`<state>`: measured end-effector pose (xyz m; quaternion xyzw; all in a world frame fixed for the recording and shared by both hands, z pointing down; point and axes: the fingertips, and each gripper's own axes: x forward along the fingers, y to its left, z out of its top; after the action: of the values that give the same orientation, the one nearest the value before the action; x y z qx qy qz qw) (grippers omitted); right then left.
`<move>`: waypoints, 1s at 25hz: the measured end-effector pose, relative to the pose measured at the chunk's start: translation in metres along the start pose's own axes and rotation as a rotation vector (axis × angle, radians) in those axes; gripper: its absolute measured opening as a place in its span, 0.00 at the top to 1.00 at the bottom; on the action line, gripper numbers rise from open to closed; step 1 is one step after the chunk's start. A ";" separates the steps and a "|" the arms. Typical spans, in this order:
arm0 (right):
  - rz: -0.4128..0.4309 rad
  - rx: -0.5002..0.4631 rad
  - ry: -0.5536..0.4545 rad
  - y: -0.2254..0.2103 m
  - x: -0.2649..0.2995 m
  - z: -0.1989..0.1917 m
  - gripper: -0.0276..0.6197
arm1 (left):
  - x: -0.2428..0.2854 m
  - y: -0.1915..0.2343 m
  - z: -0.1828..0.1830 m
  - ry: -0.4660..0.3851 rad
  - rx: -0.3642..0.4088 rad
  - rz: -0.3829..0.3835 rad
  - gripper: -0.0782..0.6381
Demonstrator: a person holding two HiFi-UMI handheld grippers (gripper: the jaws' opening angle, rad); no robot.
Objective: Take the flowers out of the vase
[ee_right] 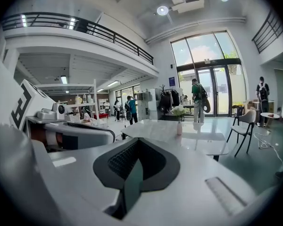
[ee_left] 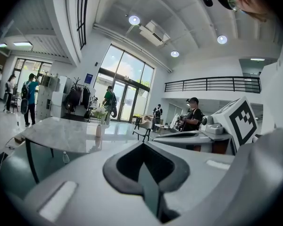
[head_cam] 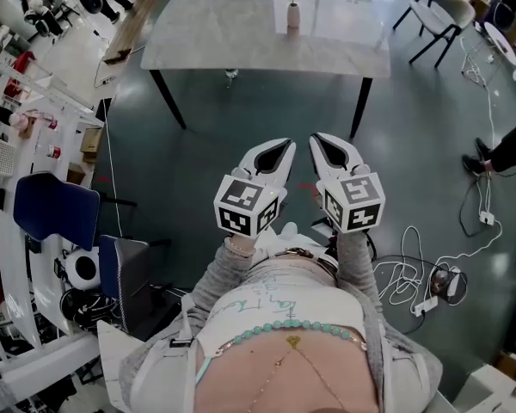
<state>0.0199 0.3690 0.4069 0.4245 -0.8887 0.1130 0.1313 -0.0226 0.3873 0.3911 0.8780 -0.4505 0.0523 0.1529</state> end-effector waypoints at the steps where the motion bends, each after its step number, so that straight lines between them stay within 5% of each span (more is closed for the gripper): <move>1: 0.004 0.001 0.000 0.000 0.000 -0.001 0.91 | 0.000 0.000 -0.001 0.001 -0.003 0.004 0.89; 25: -0.033 0.036 0.015 -0.052 0.102 0.024 0.91 | 0.089 0.086 0.024 0.011 -0.031 -0.060 0.89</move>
<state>-0.0038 0.2556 0.4220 0.4407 -0.8783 0.1300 0.1319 -0.0404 0.2637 0.4079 0.8883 -0.4240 0.0457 0.1704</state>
